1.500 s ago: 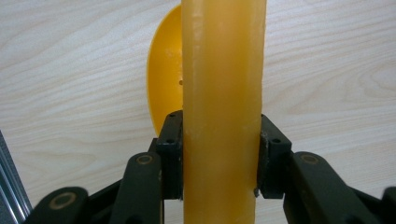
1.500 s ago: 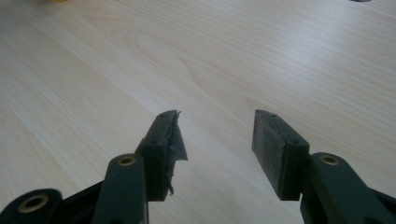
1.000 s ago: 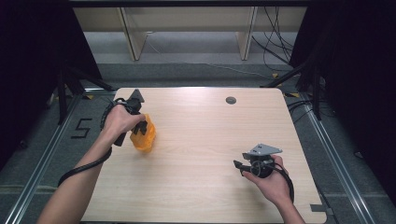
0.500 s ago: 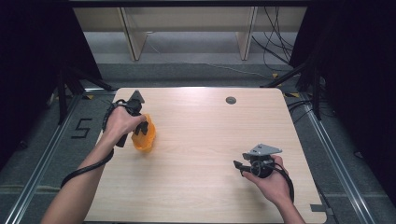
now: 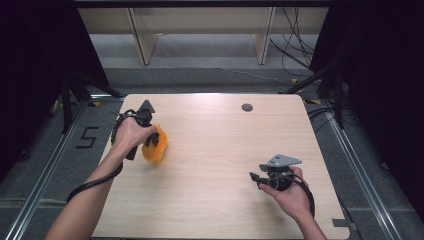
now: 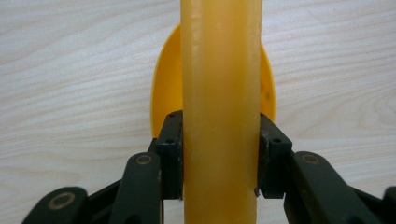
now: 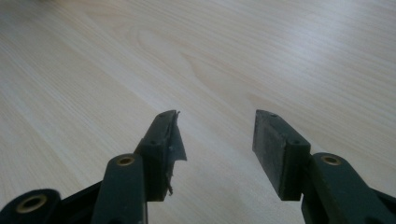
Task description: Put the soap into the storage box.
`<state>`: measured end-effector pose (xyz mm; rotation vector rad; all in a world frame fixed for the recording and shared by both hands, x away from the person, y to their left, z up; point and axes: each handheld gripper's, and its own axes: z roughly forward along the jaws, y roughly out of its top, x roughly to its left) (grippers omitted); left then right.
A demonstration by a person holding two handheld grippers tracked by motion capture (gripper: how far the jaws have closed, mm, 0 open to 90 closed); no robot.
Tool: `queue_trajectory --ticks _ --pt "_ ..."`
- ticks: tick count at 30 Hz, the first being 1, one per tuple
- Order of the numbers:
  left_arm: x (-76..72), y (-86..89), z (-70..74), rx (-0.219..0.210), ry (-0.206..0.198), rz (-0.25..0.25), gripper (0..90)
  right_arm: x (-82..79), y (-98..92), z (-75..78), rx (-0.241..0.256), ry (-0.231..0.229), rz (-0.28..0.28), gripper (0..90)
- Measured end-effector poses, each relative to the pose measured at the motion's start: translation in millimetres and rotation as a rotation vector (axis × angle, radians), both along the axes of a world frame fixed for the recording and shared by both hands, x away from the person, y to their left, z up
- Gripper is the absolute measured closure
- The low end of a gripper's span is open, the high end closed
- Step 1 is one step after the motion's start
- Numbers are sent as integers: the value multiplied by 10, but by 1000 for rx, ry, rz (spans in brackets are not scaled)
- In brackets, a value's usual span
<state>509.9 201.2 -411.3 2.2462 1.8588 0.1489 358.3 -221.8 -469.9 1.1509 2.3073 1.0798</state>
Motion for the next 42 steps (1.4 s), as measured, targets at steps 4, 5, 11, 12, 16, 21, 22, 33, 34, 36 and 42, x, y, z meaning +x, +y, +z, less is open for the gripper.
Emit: queue_trajectory --ticks 4,5,11,12,16,21,22,33,34,36,42 --pt "-11 -29 2 -21 2 53 597 1 3 0 0 5 -2 506" --pt "-12 -37 -2 -21 -5 64 595 2 3 -1 0 3 2 506" --pt "-14 -46 7 -28 -7 46 547 -1 2 2 -2 11 1 505" --pt "-14 -47 3 -29 -10 48 538 -1 1 1 -2 11 1 505" --pt "-14 -21 21 -32 -18 7 497 -5 0 2 -2 18 -5 504" --pt "-41 -24 28 -30 -25 -11 420 -2 0 -4 -6 18 -1 502" --pt "-39 -15 38 -30 -30 -20 403 1 0 -4 -6 16 1 502" --pt "-83 26 134 -51 -61 -33 353 5 -1 -10 -8 17 5 499" --pt "-88 30 133 -53 -63 -33 352 4 -1 -9 -9 20 6 499" --pt "-104 38 138 -54 -66 -35 348 10 -9 -18 -18 9 15 499" --pt "-202 70 178 -65 -98 -43 340 7 -7 -18 -16 17 9 498"
